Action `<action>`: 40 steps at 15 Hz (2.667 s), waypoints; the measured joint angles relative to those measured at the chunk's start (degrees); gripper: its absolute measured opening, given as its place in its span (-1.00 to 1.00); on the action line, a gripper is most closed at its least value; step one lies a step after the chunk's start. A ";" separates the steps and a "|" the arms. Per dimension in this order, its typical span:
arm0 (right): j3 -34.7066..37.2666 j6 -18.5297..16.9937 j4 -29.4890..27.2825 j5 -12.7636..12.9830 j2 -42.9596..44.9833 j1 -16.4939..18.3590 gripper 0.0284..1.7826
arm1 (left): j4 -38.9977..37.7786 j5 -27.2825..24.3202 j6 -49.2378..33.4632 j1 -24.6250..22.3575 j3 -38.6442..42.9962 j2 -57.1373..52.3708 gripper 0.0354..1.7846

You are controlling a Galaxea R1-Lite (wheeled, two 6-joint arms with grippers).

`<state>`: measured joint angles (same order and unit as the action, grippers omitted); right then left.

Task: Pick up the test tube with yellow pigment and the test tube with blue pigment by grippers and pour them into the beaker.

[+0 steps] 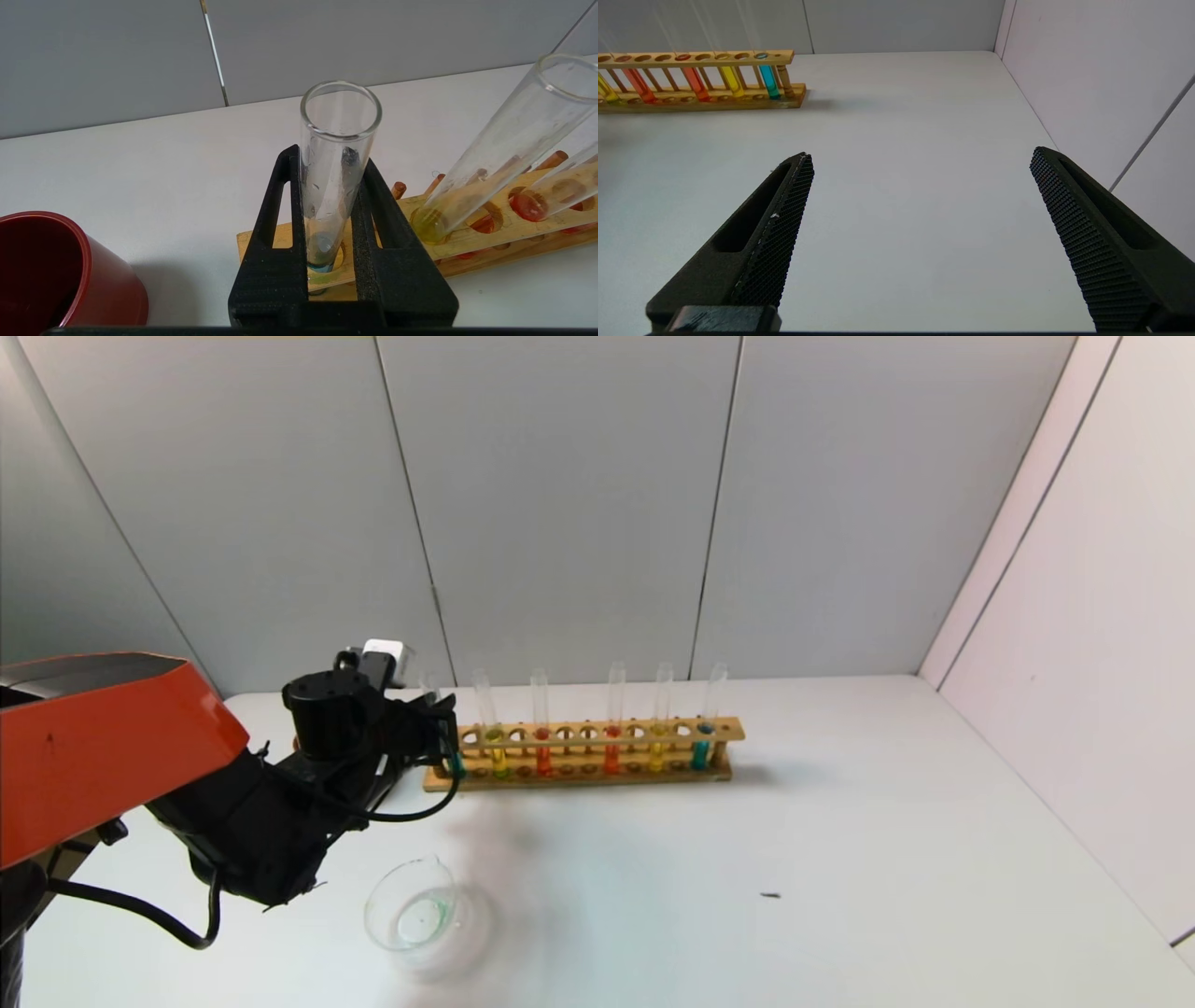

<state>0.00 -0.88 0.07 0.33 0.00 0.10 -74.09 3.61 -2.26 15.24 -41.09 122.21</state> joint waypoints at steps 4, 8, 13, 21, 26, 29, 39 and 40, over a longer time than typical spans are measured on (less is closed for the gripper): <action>0.00 0.02 0.00 0.00 0.00 -0.02 0.91 | 0.30 0.22 0.35 0.49 0.50 -0.30 -0.68; -0.02 0.02 0.00 0.00 0.00 0.00 0.91 | 4.56 0.57 0.48 0.90 0.15 -2.62 -0.68; -0.02 0.00 0.00 0.02 0.00 0.00 0.91 | 14.51 1.27 2.46 1.35 -2.78 -7.57 -0.68; -0.02 0.02 0.00 0.00 0.00 0.00 0.91 | 21.46 3.04 5.21 2.29 -7.02 -11.65 -0.68; -0.02 0.02 0.00 0.00 0.00 0.00 0.91 | 26.25 3.35 5.17 2.43 -10.36 -13.78 -0.68; -0.02 0.02 0.00 0.00 0.00 0.00 0.91 | 29.28 3.35 5.00 2.45 -12.63 -15.49 -0.68; 0.00 0.00 0.00 0.00 0.00 0.00 0.91 | 52.57 5.78 5.25 2.56 -11.50 -33.10 -0.68; 0.00 0.02 0.00 0.00 0.00 0.00 0.91 | 55.30 5.84 5.32 2.56 -9.95 -35.94 -0.68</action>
<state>0.00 -0.85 0.07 0.33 0.00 0.10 -18.80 9.45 3.06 17.80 -51.04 86.27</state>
